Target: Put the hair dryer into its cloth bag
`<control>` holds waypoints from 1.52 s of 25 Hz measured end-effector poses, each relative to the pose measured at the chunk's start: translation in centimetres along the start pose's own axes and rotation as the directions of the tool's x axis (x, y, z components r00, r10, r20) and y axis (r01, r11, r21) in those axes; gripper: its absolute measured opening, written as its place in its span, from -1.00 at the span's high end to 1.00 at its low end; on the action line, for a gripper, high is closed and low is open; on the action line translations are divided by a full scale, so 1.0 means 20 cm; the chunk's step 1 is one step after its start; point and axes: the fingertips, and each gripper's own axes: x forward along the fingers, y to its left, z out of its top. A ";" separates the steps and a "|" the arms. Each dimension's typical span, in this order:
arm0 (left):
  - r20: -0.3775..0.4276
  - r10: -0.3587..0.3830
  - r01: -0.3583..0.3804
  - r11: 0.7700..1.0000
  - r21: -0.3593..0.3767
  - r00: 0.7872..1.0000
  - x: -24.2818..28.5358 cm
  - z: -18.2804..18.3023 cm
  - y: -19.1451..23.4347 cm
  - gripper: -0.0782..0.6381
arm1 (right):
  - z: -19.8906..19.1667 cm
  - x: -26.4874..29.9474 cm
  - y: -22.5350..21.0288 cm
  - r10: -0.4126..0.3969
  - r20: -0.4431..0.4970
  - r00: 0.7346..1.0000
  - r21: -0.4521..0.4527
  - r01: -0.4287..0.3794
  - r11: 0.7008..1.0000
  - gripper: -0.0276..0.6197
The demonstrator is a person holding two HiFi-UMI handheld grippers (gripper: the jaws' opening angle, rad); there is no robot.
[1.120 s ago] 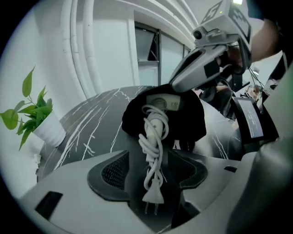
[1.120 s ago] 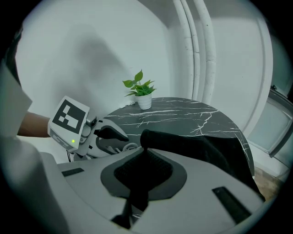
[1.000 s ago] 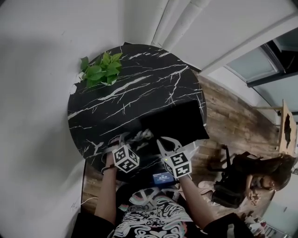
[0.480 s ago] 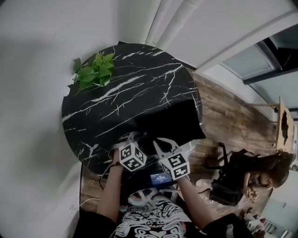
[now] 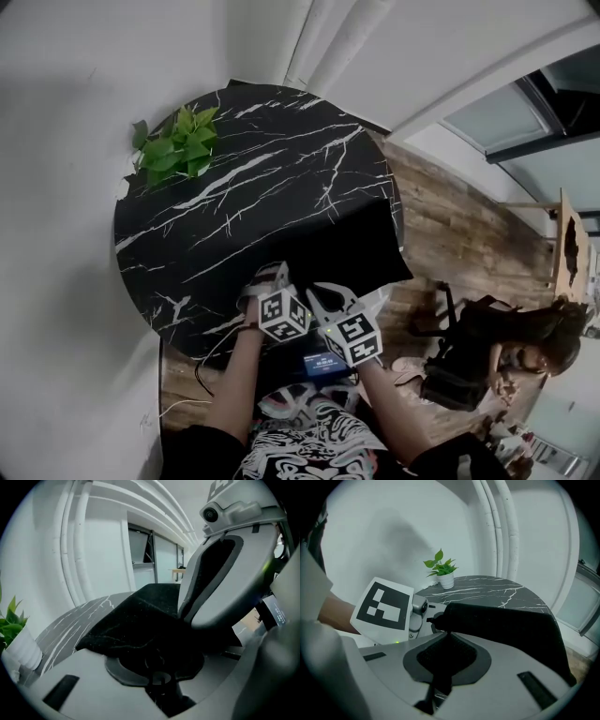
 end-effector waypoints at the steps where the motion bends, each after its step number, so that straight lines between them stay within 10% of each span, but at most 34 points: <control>1: 0.007 -0.006 0.006 1.000 0.000 1.000 0.01 0.00 -0.01 0.49 | 0.00 0.00 0.00 0.000 -0.001 1.000 0.000 0.000 1.000 0.83; 6: -0.007 -0.029 0.029 1.000 0.007 1.000 0.02 -0.03 -0.04 0.49 | -0.01 0.01 -0.01 0.008 -0.009 1.000 -0.003 -0.008 1.000 0.83; 12: -0.087 -0.019 0.021 0.999 0.026 0.996 -0.20 -0.16 -0.03 -0.02 | -0.05 0.07 0.08 0.108 -0.034 0.994 0.020 -0.107 0.994 0.82; 16: -0.113 0.044 -0.055 0.993 -0.101 0.993 -0.42 -0.34 0.00 -0.04 | -0.13 0.11 0.15 0.140 -0.108 0.984 -0.009 -0.141 0.990 0.80; 22: -0.011 0.188 -0.177 0.903 -0.392 0.982 -0.68 -0.40 0.02 -0.01 | -0.06 -0.08 0.14 0.067 0.024 0.997 0.033 -0.068 0.997 0.57; 27: 0.129 0.379 -0.267 0.820 -0.507 0.916 -0.89 -0.18 0.03 0.47 | 0.00 -0.35 0.16 -0.009 0.201 0.979 -0.001 0.010 1.000 0.55; 31: 0.136 0.490 -0.356 0.772 -0.527 0.861 -1.00 -0.06 -0.02 0.72 | 0.02 -0.50 0.18 -0.034 0.316 0.948 -0.054 0.054 0.997 0.57; 38: 0.116 0.545 -0.419 0.749 -0.513 0.831 -1.12 0.14 -0.32 0.74 | -0.10 -0.84 0.19 -0.050 0.379 0.924 -0.081 0.087 0.993 0.84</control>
